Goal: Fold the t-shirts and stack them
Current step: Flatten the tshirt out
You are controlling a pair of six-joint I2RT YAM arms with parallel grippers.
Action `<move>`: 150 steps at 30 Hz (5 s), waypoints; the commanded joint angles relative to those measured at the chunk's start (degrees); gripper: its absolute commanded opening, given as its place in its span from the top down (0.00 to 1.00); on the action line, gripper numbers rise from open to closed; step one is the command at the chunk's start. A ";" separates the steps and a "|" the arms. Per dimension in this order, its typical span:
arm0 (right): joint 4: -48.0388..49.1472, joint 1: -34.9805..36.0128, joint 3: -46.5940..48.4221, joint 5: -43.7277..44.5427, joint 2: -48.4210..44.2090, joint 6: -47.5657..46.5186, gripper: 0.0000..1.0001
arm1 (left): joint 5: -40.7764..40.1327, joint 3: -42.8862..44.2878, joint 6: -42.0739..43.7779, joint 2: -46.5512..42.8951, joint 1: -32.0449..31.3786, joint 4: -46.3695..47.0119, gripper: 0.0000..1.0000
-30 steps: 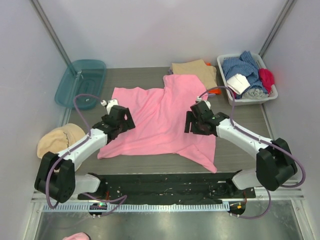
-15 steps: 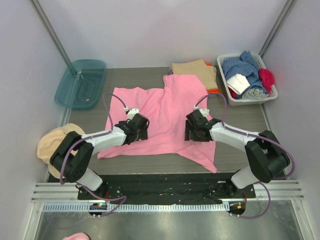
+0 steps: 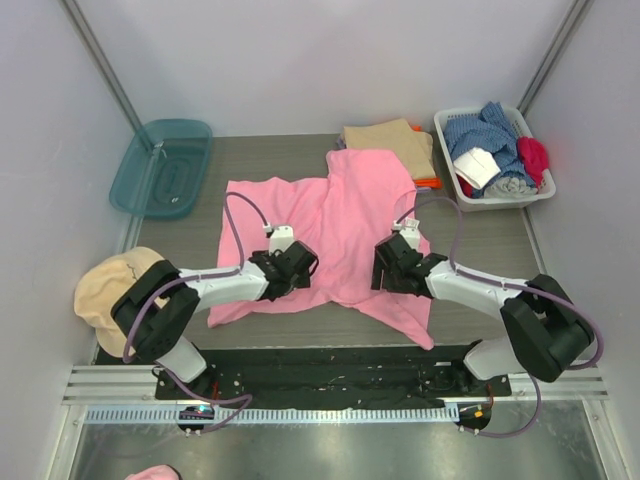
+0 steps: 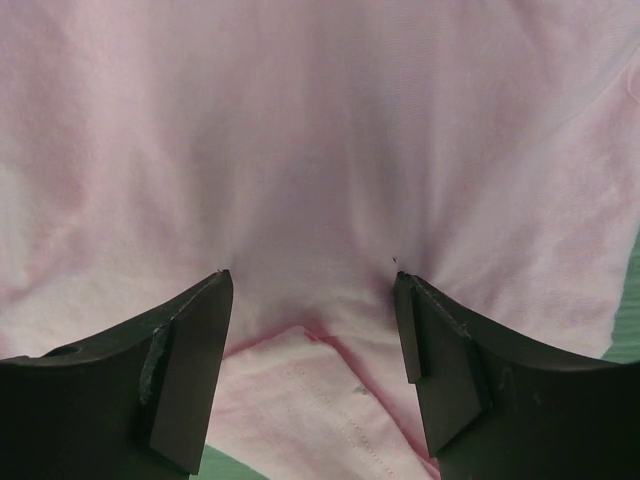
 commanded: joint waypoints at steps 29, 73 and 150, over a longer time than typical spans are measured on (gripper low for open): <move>-21.78 11.10 8.92 10.24 -20.94 8.97 0.20 | -14.67 1.65 -28.74 -13.33 -19.66 -35.45 0.04; -3.37 8.02 -14.09 3.66 -13.44 17.03 0.20 | -21.27 -1.77 -34.36 -28.18 -16.58 -44.50 0.00; -22.81 10.66 12.54 17.63 -33.05 11.76 0.11 | 52.99 100.62 -2.54 75.44 18.57 18.77 0.00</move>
